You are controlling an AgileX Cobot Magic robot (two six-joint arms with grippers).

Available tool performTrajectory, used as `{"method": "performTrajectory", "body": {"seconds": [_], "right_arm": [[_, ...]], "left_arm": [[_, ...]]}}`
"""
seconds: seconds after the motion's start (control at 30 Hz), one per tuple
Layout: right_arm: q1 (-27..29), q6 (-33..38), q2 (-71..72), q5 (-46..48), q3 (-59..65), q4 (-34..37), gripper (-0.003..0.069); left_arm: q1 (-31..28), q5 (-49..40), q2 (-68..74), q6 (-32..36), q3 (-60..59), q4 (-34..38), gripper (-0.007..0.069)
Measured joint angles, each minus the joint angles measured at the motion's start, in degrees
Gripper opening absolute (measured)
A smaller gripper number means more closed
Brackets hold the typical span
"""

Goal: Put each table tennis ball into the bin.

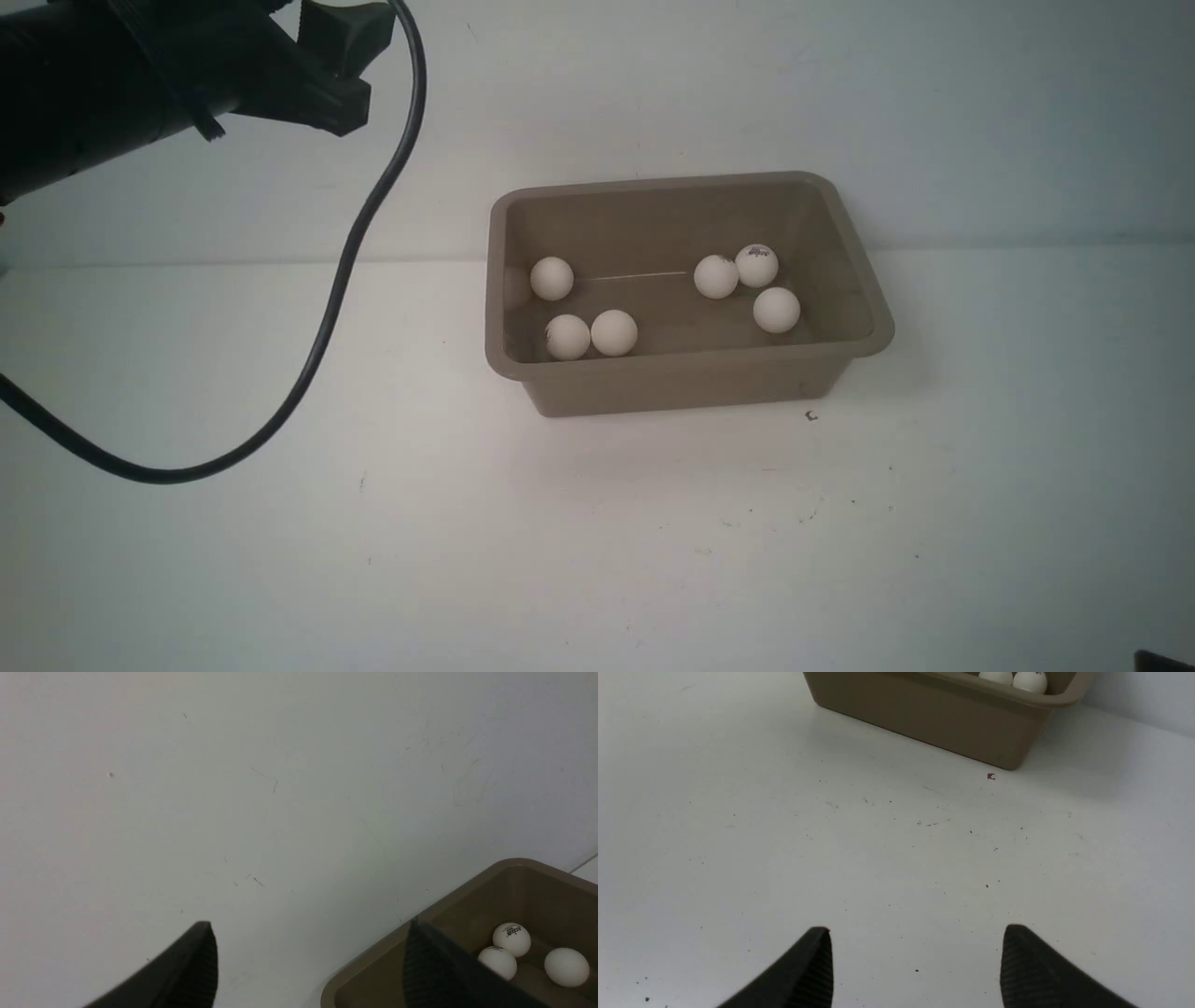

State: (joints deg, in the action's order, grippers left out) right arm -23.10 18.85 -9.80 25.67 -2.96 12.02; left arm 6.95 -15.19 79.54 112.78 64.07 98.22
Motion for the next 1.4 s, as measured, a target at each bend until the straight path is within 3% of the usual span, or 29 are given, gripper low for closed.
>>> {"method": "performTrajectory", "body": {"seconds": [0.47,0.93,1.13,1.4], "right_arm": [[2.8,0.2,7.6,-3.1,4.1,-3.7,0.0444],[22.4,0.2,7.6,-3.5,4.1,-6.0,0.0444],[23.1,0.2,7.6,-3.7,4.2,1.5,0.0444],[23.1,0.2,7.6,-3.7,4.2,1.5,0.0444]], "left_arm": [[0.0,-0.1,0.0,-0.2,0.0,0.0,0.0479],[0.0,-0.5,0.0,-0.2,0.0,-0.1,0.0479],[0.0,-0.5,0.0,-0.2,0.0,-0.1,0.0479],[0.0,-0.7,0.0,-0.2,0.0,-0.1,0.0479]]}}
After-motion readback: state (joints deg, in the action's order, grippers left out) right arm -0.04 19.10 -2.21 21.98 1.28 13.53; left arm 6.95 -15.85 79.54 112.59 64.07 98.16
